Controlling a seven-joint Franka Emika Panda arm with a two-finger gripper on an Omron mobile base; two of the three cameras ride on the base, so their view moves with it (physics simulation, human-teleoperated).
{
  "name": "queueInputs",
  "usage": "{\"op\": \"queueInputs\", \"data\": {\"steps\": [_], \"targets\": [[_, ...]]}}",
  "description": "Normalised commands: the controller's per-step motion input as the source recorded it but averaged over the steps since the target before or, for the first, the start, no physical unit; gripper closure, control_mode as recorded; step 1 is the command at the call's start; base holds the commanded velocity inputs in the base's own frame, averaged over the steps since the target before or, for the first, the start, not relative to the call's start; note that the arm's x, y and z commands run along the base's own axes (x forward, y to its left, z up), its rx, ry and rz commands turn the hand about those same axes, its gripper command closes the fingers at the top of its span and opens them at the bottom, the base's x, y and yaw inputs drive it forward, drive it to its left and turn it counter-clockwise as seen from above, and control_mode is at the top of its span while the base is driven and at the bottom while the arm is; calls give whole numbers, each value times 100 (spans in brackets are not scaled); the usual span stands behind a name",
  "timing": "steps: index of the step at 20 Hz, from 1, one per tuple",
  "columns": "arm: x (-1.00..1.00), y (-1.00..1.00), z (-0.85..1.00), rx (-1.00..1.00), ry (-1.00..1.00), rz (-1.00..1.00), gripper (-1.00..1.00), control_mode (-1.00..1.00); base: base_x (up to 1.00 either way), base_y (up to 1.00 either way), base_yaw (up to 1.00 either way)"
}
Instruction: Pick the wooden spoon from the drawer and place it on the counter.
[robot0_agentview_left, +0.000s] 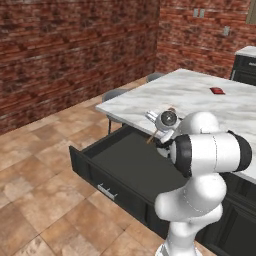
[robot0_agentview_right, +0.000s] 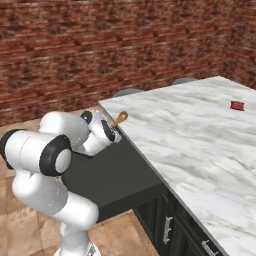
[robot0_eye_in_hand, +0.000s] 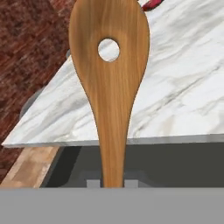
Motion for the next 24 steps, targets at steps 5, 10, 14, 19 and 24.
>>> {"op": "queueInputs", "data": {"steps": [5, 10, 14, 19, 24], "targets": [[0, -100, 68, 50, -1, -26, 100, -100, 0, 0, 0], [15, -100, 39, 54, 0, -27, 100, -100, 0, 0, 0], [39, -100, 68, 52, 0, -17, 100, -100, 0, 0, 0], [34, -100, 87, 55, 1, -9, 100, -100, 0, 0, 0], [15, -100, 57, 56, 13, -8, 100, -100, 0, 0, 0]]}}
